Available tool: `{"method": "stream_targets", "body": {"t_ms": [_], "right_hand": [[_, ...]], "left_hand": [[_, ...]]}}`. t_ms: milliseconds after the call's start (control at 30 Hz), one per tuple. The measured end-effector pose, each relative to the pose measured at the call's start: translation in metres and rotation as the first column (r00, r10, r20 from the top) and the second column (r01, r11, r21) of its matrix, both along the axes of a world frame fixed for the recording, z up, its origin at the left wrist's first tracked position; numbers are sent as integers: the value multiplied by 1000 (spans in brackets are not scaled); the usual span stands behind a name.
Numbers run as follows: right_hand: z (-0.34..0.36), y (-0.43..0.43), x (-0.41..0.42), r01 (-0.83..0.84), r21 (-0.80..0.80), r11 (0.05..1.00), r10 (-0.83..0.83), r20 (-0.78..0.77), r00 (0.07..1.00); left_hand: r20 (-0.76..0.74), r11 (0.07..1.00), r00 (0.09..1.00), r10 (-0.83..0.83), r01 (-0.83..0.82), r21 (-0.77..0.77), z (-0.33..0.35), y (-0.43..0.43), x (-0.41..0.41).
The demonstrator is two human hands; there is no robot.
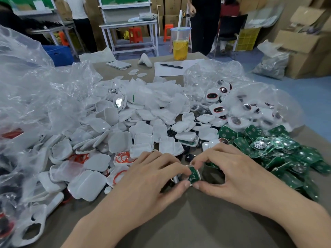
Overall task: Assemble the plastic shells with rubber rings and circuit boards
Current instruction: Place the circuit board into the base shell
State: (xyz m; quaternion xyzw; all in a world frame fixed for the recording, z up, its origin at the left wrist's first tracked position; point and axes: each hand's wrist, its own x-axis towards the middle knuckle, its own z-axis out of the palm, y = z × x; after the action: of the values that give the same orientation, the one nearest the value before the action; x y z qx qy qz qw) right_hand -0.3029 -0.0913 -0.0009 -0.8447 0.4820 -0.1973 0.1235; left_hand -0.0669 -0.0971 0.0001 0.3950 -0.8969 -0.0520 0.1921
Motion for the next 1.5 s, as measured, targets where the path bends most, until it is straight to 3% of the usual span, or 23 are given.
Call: {"method": "stream_targets", "body": {"t_ms": [267, 433, 567, 900, 1167, 1500], "right_hand": [[1, 0, -1, 21, 59, 998, -21, -4, 1000], [0, -1, -1, 28, 92, 995, -30, 12, 999], [-2, -1, -1, 33, 98, 995, -37, 34, 999], [-3, -2, -2, 43, 94, 995, -47, 33, 998], [-2, -1, -2, 38, 102, 994, -42, 31, 999], [2, 0, -2, 21, 71, 997, -23, 35, 999]], "left_hand": [[-60, 999, 997, 42, -41, 10, 3, 1, -8], [-138, 999, 990, -23, 18, -35, 2, 4, -5], [-106, 993, 988, -113, 114, 10, -1, 4, -5], [-114, 994, 988, -101, 106, 39, -1, 3, -4], [-214, 996, 975, -56, 41, -73, 7, 5, 1], [-145, 997, 987, -73, 69, -32, 7, 4, 1]]}}
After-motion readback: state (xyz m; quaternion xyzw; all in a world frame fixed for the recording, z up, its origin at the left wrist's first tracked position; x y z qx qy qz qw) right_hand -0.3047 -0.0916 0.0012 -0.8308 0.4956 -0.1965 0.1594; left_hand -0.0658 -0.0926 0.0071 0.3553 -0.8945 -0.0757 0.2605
